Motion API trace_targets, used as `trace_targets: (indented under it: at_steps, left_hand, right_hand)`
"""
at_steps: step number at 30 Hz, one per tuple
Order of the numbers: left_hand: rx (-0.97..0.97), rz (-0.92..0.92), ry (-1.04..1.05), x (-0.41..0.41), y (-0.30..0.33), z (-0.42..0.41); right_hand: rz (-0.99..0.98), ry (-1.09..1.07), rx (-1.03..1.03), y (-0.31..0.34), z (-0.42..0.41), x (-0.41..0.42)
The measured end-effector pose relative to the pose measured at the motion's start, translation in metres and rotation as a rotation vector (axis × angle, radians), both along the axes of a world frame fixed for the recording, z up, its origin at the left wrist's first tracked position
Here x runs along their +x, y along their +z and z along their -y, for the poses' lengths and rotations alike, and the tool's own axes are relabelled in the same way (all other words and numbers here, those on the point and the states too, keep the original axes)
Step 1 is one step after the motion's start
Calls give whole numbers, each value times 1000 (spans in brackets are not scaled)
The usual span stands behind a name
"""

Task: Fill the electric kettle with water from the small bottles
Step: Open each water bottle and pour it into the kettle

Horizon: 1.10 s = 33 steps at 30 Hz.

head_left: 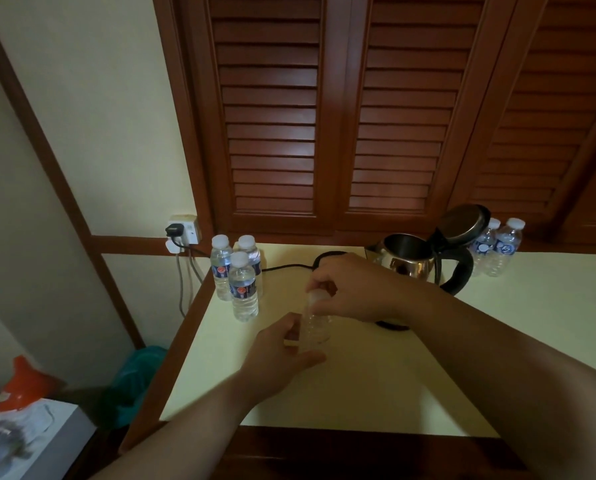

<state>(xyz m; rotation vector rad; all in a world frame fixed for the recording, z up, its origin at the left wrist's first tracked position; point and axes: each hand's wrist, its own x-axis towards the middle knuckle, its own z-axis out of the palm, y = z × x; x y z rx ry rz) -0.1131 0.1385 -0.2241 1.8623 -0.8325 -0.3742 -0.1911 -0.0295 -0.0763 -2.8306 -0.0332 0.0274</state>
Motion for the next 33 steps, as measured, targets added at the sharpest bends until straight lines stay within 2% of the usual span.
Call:
trace_targets:
  at_steps: [4, 8, 10, 14, 16, 21, 25, 28, 30, 33]
  left_hand:
    - [7, 13, 2, 3, -3, 0]
    - [12, 50, 2, 5, -6, 1]
    - [6, 59, 6, 4, -7, 1]
    - [-5, 93, 13, 1, -6, 2]
    - [-17, 93, 18, 0, -5, 6]
    - [-45, 72, 28, -4, -6, 22]
    - [-97, 89, 38, -1, 4, 38]
    - [-95, 155, 45, 7, 25, 55]
    - [-83, 213, 47, 15, 44, 68]
    - [-118, 369, 32, 24, 75, 86]
  right_hand:
    - [75, -24, 186, 1, 13, -12]
    - [157, -200, 280, -24, 36, -32]
    - [117, -281, 241, -52, 50, -43]
    - [-95, -357, 190, -115, 66, -61]
    - [-93, -372, 149, -135, 70, -67]
    - [-40, -407, 124, -147, 85, -82]
    - [37, -527, 23, -154, 111, -104]
    - [29, -652, -132, -156, 130, -121]
    - [-31, -742, -125, -158, 141, -132]
    - [-97, -742, -100, -164, 151, -140]
